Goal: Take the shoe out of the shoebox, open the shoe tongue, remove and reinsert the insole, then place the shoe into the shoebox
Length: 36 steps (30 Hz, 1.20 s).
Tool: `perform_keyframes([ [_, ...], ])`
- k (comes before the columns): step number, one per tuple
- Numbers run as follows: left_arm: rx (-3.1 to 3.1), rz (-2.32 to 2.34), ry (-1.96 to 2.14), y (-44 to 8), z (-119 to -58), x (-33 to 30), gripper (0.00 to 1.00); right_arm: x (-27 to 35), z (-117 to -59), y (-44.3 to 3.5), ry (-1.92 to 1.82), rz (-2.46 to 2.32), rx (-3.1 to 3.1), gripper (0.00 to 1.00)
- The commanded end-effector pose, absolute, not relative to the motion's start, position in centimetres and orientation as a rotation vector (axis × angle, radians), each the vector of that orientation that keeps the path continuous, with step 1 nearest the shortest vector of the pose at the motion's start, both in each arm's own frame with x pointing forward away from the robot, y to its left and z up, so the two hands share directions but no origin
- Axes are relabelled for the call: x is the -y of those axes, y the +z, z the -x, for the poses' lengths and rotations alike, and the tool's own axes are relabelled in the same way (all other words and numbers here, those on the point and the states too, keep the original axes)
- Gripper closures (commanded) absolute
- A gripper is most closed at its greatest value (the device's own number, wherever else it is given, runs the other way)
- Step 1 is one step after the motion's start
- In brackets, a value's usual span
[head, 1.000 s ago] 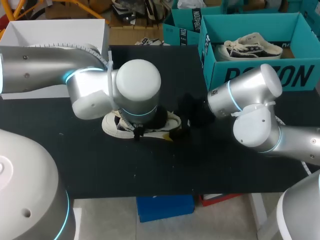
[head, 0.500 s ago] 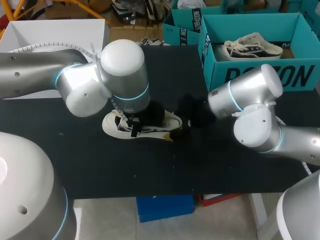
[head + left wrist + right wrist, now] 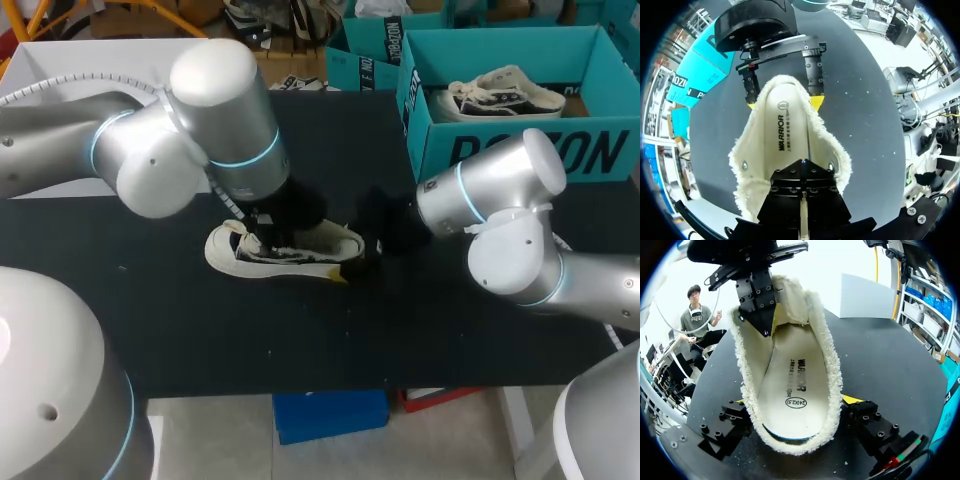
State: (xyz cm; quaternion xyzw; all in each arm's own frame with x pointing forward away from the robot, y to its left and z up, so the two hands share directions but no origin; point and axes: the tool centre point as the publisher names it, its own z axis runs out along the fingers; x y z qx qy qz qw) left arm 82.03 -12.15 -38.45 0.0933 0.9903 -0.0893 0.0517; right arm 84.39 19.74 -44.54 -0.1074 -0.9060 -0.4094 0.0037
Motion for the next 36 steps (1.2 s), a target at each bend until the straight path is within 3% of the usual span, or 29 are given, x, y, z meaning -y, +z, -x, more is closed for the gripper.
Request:
perform_keyframes([
  [1,-3.023,-0.293,-0.309,-38.1,-81.9,11.7,1.00,-19.7,-84.4,-44.7,-1.281,0.340,2.841,1.00],
  [36,-3.254,-0.450,-0.292,-35.0,-84.1,13.2,1.00,-19.7,-84.4,-44.7,-1.281,0.340,2.841,1.00],
])
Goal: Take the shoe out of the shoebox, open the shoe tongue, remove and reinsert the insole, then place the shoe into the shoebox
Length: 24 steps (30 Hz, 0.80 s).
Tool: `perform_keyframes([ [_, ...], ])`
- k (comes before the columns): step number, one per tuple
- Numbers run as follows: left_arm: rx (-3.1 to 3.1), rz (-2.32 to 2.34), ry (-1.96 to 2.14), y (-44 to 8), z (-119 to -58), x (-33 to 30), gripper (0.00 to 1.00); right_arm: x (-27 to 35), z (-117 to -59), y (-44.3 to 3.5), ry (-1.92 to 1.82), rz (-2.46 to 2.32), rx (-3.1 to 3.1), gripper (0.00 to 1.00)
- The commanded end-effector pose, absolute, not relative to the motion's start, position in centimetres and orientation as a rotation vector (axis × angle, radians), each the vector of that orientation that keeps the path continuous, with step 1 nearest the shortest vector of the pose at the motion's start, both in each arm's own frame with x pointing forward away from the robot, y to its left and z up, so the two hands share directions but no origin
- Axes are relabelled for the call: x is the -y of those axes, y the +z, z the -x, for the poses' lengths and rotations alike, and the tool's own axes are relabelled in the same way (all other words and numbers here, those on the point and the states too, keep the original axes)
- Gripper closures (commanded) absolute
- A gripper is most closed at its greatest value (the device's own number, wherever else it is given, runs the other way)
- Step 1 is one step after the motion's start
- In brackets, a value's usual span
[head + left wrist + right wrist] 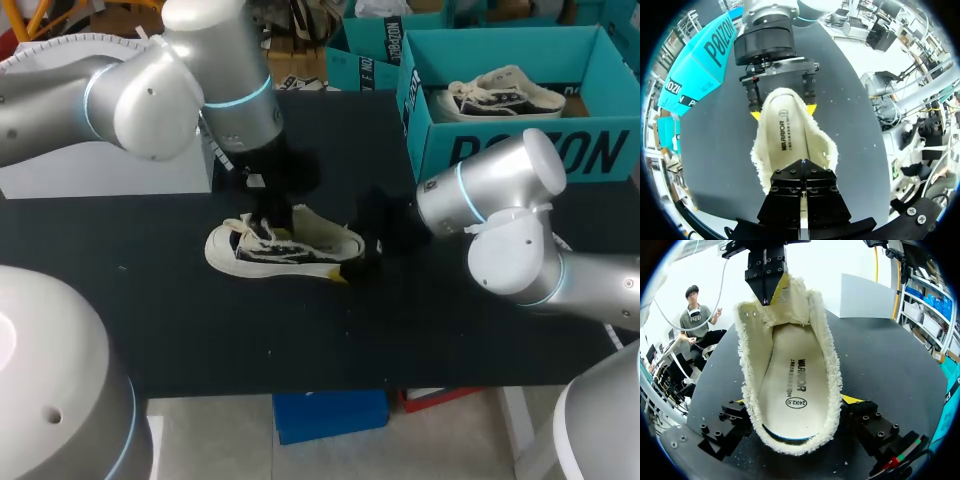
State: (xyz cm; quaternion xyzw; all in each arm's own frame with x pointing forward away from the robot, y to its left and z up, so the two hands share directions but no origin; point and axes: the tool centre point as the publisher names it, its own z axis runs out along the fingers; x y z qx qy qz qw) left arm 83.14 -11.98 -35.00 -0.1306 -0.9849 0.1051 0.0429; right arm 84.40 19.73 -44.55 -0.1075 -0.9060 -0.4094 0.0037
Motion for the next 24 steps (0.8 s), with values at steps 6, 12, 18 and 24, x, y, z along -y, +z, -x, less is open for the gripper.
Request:
perform_keyframes([
  [6,2.849,0.418,0.196,-35.0,-84.0,13.9,1.00,-19.7,-84.4,-44.7,-1.281,0.340,2.841,1.00],
  [12,2.779,0.422,0.167,-34.8,-83.5,14.3,1.00,-19.7,-84.4,-44.7,-1.281,0.340,2.841,1.00],
  [18,2.779,0.422,0.167,-34.8,-83.5,14.3,1.00,-19.7,-84.4,-44.7,-1.281,0.340,2.841,1.00],
  [24,2.779,0.422,0.167,-34.8,-83.5,14.3,1.00,-19.7,-84.4,-44.7,-1.281,0.340,2.841,1.00],
])
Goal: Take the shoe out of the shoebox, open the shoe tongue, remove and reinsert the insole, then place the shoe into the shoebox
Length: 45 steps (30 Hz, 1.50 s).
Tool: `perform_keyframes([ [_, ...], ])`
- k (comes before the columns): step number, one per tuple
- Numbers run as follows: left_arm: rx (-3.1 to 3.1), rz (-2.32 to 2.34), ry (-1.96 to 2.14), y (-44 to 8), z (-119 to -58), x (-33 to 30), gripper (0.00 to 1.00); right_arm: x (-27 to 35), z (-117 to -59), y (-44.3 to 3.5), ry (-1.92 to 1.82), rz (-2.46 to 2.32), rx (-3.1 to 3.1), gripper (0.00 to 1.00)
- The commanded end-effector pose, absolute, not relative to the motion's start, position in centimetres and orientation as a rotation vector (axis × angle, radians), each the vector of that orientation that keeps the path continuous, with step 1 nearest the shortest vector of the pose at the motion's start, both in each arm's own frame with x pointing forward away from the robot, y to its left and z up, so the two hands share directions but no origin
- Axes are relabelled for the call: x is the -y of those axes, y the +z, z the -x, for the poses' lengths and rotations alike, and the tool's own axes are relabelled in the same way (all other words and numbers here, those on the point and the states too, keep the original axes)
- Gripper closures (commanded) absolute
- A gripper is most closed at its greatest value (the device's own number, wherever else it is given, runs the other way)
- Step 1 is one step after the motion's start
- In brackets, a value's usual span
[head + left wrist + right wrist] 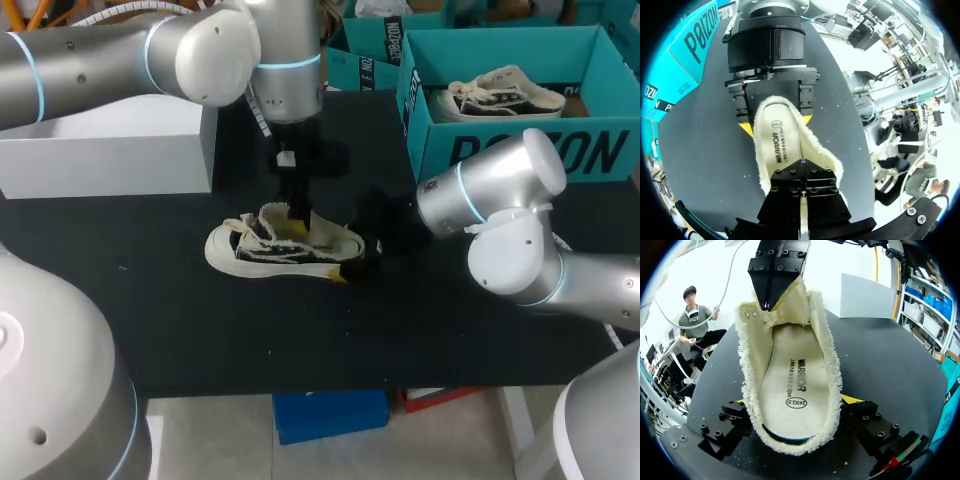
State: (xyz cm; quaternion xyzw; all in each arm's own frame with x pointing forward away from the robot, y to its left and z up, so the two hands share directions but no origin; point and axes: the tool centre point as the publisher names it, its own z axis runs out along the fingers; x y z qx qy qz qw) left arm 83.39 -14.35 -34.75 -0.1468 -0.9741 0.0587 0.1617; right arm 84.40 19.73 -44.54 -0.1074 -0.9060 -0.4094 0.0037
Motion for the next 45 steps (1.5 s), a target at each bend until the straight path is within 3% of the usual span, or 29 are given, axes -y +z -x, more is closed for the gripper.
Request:
perform_keyframes([
  [1,2.779,0.422,0.167,-34.8,-83.5,14.3,1.00,-19.7,-84.4,-44.7,-1.281,0.340,2.841,1.00],
  [20,2.780,0.423,0.227,-34.9,-83.7,13.8,1.00,-19.7,-84.4,-44.7,-1.281,0.340,2.841,1.00],
  [45,2.705,0.390,0.253,-38.6,-81.7,12.7,1.00,-19.7,-84.4,-44.7,-1.281,0.340,2.841,1.00],
])
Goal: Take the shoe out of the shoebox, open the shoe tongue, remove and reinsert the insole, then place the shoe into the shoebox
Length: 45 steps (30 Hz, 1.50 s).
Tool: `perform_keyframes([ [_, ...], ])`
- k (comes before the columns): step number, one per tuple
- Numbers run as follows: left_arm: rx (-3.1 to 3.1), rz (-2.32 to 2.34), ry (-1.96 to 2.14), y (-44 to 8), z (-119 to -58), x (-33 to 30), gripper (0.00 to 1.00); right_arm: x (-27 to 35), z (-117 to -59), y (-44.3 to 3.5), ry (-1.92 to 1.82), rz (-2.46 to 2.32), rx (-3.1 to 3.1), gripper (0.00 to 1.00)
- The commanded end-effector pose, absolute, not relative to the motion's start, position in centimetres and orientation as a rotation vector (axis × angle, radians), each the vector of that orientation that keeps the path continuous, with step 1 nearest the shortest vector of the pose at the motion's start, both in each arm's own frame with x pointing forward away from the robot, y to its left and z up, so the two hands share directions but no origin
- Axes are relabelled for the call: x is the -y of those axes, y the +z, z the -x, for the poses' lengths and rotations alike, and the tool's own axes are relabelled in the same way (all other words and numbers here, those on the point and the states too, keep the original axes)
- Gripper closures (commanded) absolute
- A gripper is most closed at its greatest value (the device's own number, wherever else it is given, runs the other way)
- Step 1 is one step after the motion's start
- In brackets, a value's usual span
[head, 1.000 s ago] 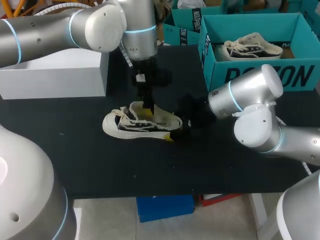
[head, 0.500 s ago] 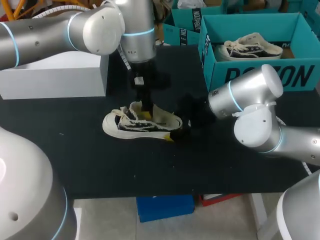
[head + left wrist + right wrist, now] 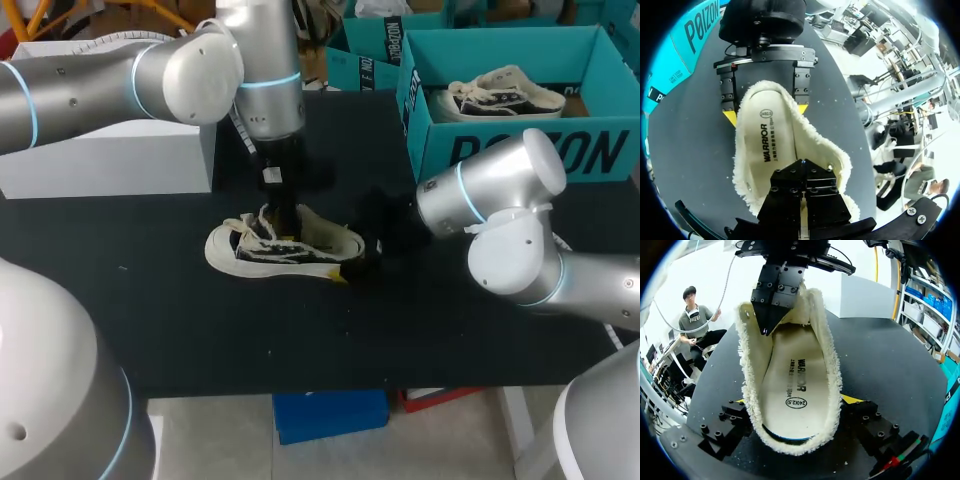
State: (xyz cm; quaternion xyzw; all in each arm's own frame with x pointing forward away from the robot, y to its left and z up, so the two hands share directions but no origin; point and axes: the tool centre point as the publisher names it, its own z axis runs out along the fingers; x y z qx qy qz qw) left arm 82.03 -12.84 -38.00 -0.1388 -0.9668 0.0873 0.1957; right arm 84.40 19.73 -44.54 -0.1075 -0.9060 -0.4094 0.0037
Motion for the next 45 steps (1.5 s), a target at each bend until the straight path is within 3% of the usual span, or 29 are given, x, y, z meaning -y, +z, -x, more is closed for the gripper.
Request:
perform_keyframes([
  [1,2.704,0.389,0.252,-38.8,-81.6,12.7,1.00,-19.7,-84.4,-44.7,-1.281,0.340,2.841,1.00],
  [34,2.694,0.343,0.196,-41.6,-80.4,13.1,1.00,-19.7,-84.4,-44.7,-1.281,0.340,2.841,1.00],
  [36,2.694,0.341,0.197,-41.6,-80.5,13.1,0.78,-19.7,-84.4,-44.7,-1.281,0.340,2.841,1.00],
  [40,2.699,0.335,0.199,-41.6,-80.6,13.2,0.60,-19.7,-84.4,-44.7,-1.281,0.340,2.841,1.00],
  [45,2.731,0.322,0.170,-41.7,-80.6,13.3,0.60,-19.7,-84.4,-44.7,-1.281,0.340,2.841,1.00],
])
